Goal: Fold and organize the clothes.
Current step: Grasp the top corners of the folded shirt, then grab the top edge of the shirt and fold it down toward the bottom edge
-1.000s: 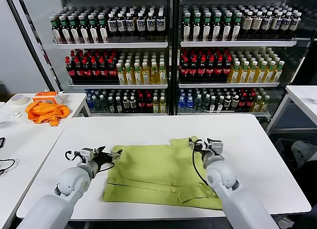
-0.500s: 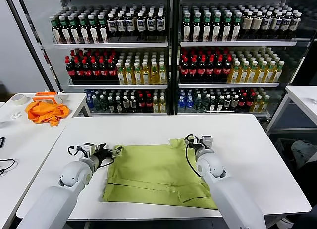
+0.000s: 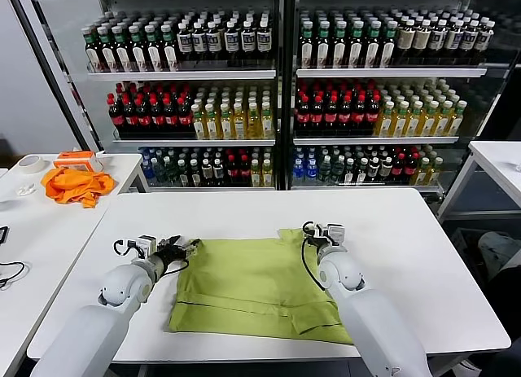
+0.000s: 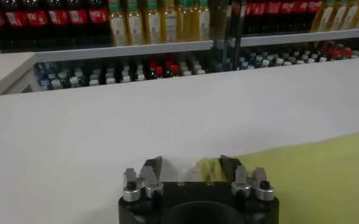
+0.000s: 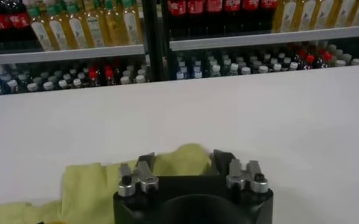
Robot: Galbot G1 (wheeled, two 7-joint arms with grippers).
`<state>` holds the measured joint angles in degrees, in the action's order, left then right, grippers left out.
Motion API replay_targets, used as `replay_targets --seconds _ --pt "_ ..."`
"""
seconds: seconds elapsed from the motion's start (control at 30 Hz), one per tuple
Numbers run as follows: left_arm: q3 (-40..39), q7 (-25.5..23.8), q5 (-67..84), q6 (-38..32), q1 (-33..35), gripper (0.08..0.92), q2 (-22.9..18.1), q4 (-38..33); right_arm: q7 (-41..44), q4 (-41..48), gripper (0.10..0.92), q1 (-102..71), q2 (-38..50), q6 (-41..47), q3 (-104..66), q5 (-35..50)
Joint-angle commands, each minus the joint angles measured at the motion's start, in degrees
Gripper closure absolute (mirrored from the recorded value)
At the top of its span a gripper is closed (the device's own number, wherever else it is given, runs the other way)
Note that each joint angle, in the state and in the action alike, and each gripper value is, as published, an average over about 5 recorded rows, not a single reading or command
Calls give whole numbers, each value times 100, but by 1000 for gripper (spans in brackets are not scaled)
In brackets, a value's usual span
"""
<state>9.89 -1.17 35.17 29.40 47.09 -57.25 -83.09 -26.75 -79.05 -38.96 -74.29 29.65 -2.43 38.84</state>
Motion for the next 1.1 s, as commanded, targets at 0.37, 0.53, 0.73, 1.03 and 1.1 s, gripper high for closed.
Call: replay_targets --seconds 0.37,0.53,0.73,1.03,1.1 --pt "48 -141 39 -261 173 787 -104 -52 106 2 868 -37 -12 -341 -9 -64" --pt "111 -101 379 -408 247 902 51 -425 11 -840 919 -292 210 -428 -33 -25" --pt "222 30 558 -539 755 916 267 -1280 -156 -2181 919 -882 683 -180 -102 48" --pt "516 71 571 -530 1568 916 581 -1988 -254 -3233 919 -2050 1036 -70 -500 7" --pt "579 74 567 -531 1712 916 627 -2102 -290 -3459 919 -2245 1061 -15 -568 8"
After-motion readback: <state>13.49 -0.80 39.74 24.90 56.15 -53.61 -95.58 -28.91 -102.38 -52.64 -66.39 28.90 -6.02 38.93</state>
